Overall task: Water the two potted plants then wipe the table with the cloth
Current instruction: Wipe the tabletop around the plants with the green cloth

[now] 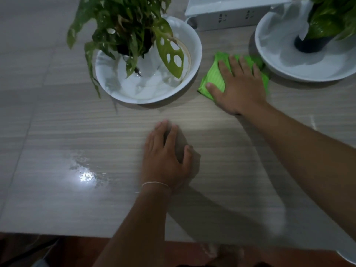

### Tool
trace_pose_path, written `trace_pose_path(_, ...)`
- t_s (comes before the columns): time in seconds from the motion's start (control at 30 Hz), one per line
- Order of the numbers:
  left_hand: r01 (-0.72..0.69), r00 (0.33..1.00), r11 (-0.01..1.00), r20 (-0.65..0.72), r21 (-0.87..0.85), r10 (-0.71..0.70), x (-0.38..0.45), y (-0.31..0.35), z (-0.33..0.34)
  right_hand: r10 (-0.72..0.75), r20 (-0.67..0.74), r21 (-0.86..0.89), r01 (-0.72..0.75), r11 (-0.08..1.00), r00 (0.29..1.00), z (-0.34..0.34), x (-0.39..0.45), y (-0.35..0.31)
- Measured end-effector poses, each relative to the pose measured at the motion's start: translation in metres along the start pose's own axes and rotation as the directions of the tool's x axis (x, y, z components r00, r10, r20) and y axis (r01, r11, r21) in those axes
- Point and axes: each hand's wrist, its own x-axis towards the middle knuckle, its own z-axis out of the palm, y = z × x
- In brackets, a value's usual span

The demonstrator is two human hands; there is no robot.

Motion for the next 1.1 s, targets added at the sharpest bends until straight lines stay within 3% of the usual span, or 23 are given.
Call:
trace_pose_path(0.37, -0.044, 0.998, 0.999, 0.045, 0.000, 0.044, 0.001, -0.006, -0.001, -0.006, -0.038, -0.026, 0.005, 1.000, 0.999, 0.011, -0.129, -0.040)
trace_pose_path(0.47, -0.076, 0.996, 0.994, 0.032, -0.083, 0.079, 0.005, -0.011, -0.003, 0.005, -0.050, -0.055, -0.008, 0.998, 0.999, 0.017, -0.164, -0.061)
trace_pose_path(0.53, -0.143, 0.986, 0.978, 0.063, -0.154, 0.154, 0.007, -0.027, -0.011, 0.035, -0.065, -0.070, -0.039, 0.997, 0.997, 0.023, -0.186, -0.073)
trace_pose_path(0.6, -0.214, 0.965, 0.969, 0.128, -0.120, 0.229, 0.009, -0.064, -0.029, 0.059, -0.066, -0.090, -0.065, 0.994, 0.996, 0.027, -0.205, -0.088)
trace_pose_path(0.73, -0.092, 0.990, 0.995, 0.109, 0.046, 0.087, 0.000, -0.198, -0.083, 0.114, -0.051, -0.082, -0.118, 0.990, 0.992, 0.033, -0.227, -0.137)
trace_pose_path(0.83, -0.038, 0.993, 0.994, 0.116, 0.102, 0.026, -0.026, -0.289, -0.129, 0.071, -0.033, -0.094, -0.074, 0.993, 0.997, 0.041, -0.235, -0.199)
trace_pose_path(0.93, -0.008, 0.997, 0.996, 0.082, 0.088, 0.000, -0.043, -0.315, -0.139, -0.039, -0.011, -0.105, 0.037, 0.994, 0.999, 0.051, -0.229, -0.269)
trace_pose_path(1.03, 0.177, 0.983, 0.983, -0.035, -0.040, -0.178, -0.047, -0.317, -0.135, -0.159, 0.014, -0.095, 0.159, 0.983, 0.987, 0.063, -0.208, -0.332)
trace_pose_path(1.1, 0.219, 0.970, 0.972, -0.084, -0.090, -0.227, -0.048, -0.321, -0.133, -0.220, 0.017, -0.093, 0.221, 0.971, 0.975, 0.066, -0.182, -0.360)
